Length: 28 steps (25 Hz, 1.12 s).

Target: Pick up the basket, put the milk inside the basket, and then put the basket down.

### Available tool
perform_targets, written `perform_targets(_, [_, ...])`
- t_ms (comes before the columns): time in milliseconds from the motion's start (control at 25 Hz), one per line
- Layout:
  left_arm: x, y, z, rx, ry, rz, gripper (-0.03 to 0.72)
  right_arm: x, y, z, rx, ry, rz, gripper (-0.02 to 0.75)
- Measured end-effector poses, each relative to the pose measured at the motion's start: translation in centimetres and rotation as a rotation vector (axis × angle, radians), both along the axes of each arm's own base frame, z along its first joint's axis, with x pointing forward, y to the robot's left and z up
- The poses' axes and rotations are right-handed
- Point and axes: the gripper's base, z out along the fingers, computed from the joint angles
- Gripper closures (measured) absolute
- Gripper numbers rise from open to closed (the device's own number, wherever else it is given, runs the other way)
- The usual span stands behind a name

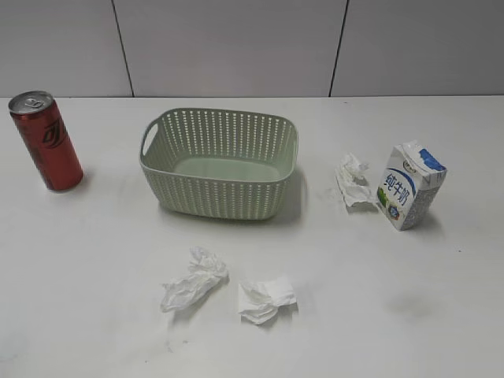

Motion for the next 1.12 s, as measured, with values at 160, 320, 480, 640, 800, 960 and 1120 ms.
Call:
perform_targets(160, [0.00,0.00,0.00,0.000,0.000,0.000,0.452,0.00,0.00,0.00,0.000,0.000,0.000,0.184])
perform_targets(320, [0.00,0.00,0.00,0.000,0.000,0.000,0.452,0.00,0.00,0.00,0.000,0.000,0.000,0.184])
perform_targets(480, [0.00,0.00,0.00,0.000,0.000,0.000,0.452,0.00,0.00,0.00,0.000,0.000,0.000,0.184])
perform_targets(640, [-0.01,0.00,0.00,0.000,-0.001,0.000,0.452,0.00,0.00,0.01,0.000,-0.001,0.000,0.184])
perform_targets(800, [-0.01,0.00,0.00,0.000,-0.001,0.000,0.452,0.00,0.00,0.01,0.000,-0.001,0.000,0.184])
perform_targets(960, [-0.01,0.00,0.00,0.000,-0.001,0.000,0.452,0.00,0.00,0.01,0.000,-0.001,0.000,0.184])
perform_targets(1120, [-0.01,0.00,0.00,0.000,-0.001,0.000,0.452,0.00,0.00,0.01,0.000,-0.001,0.000,0.184])
